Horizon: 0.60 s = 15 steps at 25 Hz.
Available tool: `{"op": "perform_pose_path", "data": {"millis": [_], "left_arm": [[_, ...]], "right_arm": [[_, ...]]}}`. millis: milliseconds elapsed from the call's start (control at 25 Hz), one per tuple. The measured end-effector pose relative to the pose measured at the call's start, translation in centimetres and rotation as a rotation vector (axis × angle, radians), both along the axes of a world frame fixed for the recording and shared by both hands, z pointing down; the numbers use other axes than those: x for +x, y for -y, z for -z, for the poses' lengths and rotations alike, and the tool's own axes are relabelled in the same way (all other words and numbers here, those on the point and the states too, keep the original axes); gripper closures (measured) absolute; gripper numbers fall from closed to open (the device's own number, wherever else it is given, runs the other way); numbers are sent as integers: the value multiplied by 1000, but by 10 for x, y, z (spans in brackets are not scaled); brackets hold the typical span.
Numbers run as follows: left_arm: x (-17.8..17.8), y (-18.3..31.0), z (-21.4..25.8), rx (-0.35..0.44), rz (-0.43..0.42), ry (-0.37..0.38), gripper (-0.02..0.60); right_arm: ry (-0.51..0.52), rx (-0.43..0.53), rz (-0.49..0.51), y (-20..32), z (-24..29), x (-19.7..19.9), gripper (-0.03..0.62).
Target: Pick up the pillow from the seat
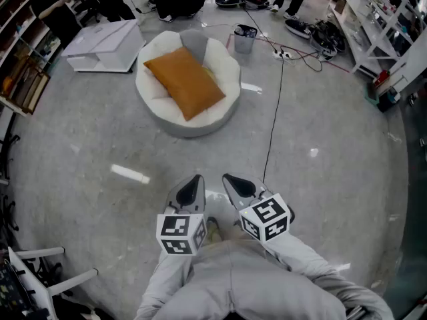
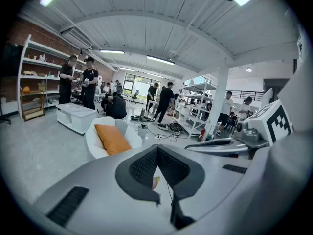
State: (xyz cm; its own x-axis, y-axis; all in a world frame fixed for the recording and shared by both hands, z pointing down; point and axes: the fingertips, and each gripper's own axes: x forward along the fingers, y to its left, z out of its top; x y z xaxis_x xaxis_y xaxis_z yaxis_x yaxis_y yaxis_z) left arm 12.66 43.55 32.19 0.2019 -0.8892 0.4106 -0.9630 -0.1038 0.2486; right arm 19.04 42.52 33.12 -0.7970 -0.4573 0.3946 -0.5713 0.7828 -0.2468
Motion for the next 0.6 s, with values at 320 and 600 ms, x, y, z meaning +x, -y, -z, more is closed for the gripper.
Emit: {"op": "perform_pose_path", "data": {"millis": [320, 600], "left_arm": [[11, -40, 11, 25, 36, -15, 580], [14, -45, 18, 41, 8, -17, 580]], "right_arm": [[17, 10, 29, -42, 9, 16, 597], [50, 36, 21, -46, 23, 13, 595]]}}
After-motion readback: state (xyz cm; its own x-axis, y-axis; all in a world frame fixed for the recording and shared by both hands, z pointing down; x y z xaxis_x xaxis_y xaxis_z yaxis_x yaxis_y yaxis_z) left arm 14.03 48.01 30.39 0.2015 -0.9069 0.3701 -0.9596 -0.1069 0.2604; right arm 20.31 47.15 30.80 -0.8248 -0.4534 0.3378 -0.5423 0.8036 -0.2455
